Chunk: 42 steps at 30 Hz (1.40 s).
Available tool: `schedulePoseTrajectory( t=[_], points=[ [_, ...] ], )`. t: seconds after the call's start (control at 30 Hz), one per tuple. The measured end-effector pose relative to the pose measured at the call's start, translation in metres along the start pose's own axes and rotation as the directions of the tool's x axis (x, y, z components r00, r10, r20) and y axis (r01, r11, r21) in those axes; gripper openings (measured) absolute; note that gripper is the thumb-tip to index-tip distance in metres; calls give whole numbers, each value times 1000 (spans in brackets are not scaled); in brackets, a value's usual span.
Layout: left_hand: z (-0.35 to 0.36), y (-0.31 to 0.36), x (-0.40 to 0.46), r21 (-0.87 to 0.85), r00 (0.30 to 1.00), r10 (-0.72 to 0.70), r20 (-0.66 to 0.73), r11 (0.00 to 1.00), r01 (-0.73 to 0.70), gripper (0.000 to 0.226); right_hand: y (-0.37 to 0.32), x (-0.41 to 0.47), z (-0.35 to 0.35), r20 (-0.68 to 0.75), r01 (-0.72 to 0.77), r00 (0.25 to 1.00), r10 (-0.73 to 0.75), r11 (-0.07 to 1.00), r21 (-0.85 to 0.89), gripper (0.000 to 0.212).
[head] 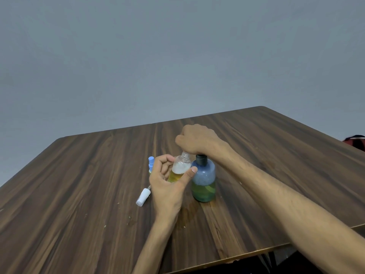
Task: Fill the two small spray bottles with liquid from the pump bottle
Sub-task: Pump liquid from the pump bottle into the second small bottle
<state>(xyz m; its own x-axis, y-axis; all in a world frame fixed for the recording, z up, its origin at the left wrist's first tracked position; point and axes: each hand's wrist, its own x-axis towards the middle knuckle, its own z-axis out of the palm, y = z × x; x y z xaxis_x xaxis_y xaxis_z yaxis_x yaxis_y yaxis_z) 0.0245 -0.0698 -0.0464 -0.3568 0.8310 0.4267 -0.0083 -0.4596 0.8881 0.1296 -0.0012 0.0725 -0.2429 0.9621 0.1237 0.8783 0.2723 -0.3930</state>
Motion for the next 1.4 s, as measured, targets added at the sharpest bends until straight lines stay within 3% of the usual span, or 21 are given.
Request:
schedulePoseTrajectory(
  t=[0.23,0.4,0.53,0.67,0.83,0.97,1.4],
  points=[
    [0,-1,0,2,1000,-5,8,1000,5,49,1,1,1,26,-13,1000,13,1000,-2,29],
    [-1,-1,0,2,1000,-2,10,1000,2,49,-2,3,-5,-34,26,999,-25,999,28,30],
    [0,-2,1,6,1000,-3,9,1000,3,49,2,2,1,49,-19,999,16,998,59,28],
    [-1,-2,1,5,1000,-2,7,1000,2,49,-2,1,-5,-25,12,1000,-11,999,50,28],
    [0,-1,0,5,1000,-4,1,1000,4,49,0,-1,0,25,-14,1000,13,999,31,29],
    [0,-1,0,8,1000,-9,4,1000,9,49,-2,0,-6,-25,17,1000,-17,999,28,31],
    [1,0,0,-10,1000,-12,-3,1000,12,52,-2,0,-1,48,3,999,-5,999,34,29]
  ],
)
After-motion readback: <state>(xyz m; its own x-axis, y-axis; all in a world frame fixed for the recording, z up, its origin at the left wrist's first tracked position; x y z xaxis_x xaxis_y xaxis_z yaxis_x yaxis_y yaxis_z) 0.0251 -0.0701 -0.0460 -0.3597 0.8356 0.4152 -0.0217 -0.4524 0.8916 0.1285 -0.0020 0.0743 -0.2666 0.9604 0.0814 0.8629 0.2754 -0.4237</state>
